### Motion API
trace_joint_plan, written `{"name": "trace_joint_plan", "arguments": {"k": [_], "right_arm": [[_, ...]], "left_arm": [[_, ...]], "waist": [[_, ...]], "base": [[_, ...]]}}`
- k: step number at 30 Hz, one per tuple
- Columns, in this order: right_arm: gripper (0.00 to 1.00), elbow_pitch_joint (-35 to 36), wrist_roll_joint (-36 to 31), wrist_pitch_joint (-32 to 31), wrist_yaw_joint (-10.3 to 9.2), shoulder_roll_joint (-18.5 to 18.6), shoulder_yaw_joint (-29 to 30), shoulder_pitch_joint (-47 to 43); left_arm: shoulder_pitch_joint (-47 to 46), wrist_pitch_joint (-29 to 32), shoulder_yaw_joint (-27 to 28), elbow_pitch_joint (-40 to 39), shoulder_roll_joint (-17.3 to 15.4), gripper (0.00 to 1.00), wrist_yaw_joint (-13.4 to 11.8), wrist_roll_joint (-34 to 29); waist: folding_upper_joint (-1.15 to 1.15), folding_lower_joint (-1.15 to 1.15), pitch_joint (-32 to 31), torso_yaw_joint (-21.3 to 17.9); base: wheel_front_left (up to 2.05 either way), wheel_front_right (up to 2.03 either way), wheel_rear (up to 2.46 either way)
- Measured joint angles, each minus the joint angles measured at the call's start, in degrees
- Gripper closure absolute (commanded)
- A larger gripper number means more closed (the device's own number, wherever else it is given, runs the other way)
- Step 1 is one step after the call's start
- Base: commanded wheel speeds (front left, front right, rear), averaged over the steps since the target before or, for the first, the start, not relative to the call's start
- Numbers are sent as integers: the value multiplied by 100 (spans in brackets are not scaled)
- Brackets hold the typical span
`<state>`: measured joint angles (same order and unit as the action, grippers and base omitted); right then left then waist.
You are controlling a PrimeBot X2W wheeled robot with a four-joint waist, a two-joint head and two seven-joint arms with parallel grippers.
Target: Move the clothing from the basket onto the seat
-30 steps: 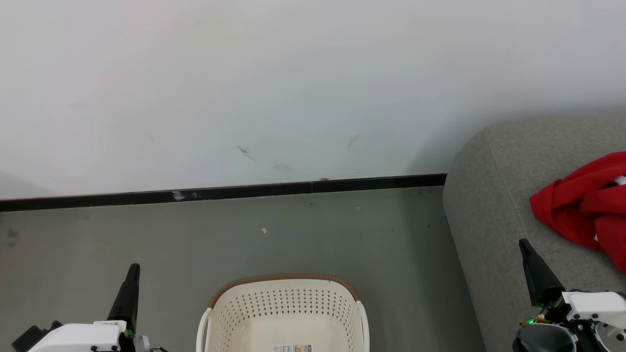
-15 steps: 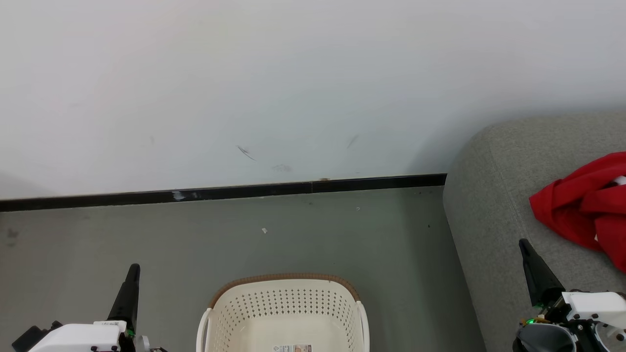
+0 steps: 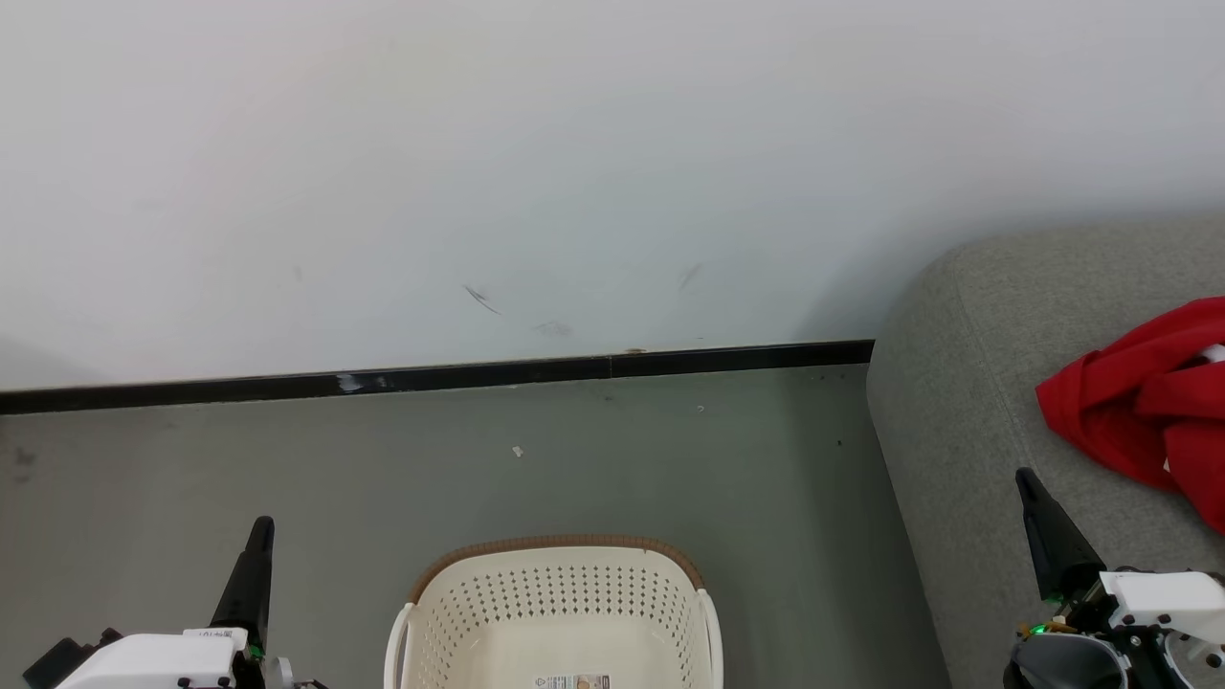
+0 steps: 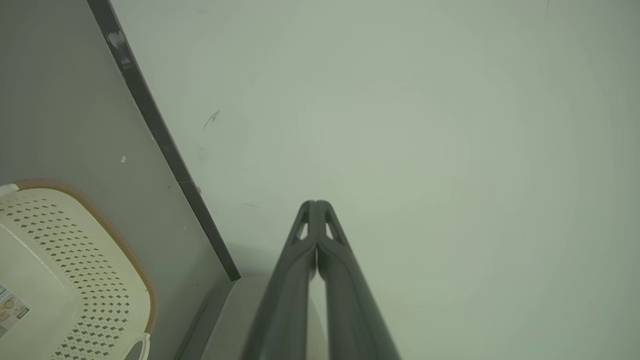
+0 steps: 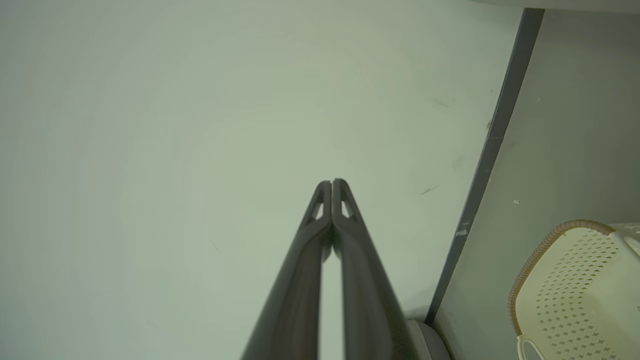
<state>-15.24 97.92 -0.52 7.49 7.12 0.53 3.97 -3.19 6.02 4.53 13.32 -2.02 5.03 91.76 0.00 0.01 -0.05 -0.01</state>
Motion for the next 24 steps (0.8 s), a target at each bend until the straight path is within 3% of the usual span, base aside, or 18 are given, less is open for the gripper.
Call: {"name": "trace_joint_plan", "arguments": {"k": [24], "right_arm": [[100,-3,1,0,0,7,-2,0]], "left_arm": [[-1,1,0,2,0,100,1,0]], "waist": [[0,0,0,0]], "base": [[0,0,0]]}}
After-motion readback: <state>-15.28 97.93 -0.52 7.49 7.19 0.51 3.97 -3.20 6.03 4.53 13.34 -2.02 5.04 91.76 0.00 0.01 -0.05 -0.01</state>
